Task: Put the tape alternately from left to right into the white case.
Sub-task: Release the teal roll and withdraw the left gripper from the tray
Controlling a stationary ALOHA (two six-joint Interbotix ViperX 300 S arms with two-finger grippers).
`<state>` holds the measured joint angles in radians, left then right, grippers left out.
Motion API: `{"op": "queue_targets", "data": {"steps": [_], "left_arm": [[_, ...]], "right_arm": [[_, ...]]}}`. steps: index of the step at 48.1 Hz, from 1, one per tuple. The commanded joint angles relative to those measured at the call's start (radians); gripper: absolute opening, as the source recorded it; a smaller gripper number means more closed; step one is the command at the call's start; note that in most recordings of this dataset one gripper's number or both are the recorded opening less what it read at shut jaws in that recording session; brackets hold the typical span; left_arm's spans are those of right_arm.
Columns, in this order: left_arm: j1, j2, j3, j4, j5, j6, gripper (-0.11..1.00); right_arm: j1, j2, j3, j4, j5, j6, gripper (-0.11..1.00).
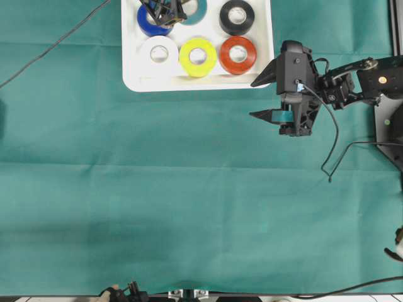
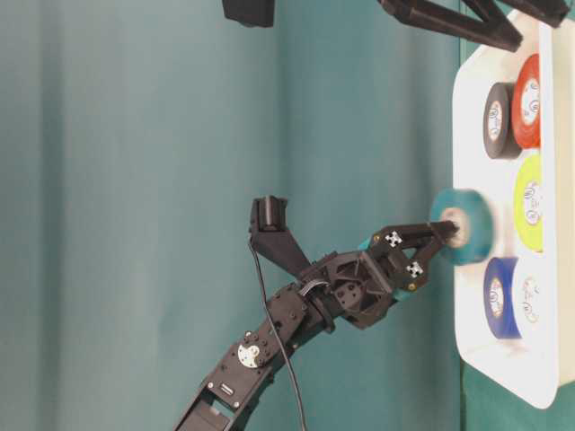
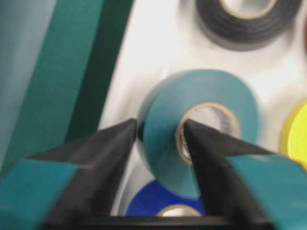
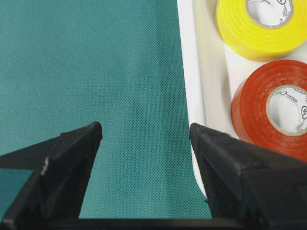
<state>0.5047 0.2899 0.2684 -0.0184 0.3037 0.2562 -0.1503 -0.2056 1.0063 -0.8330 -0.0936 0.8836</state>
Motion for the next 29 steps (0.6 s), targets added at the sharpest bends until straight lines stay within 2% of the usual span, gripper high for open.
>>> {"op": "queue_targets", "data": {"steps": [1,8,15,29], "left_arm": [[-0.003,-0.026,-0.014,-0.002,-0.005,-0.002,0.14],[-0.008,-0.029,-0.009,-0.003,-0.005,0.000,0.50],[-0.008,-0.038,-0.005,-0.003,-0.005,0.000,0.45],[-0.008,-0.060,0.011,-0.003,-0.005,0.000,0.45]], "right_arm": [[0.002,-0.008,-0.017,0.002,-0.002,0.002,0.81],[0.000,-0.009,-0.017,0.002,-0.002,0.002,0.81],[0.000,-0.008,-0.017,0.002,-0.002,0.002,0.81],[0.002,-0.008,-0.017,0.002,-0.002,0.002,0.81]]}}
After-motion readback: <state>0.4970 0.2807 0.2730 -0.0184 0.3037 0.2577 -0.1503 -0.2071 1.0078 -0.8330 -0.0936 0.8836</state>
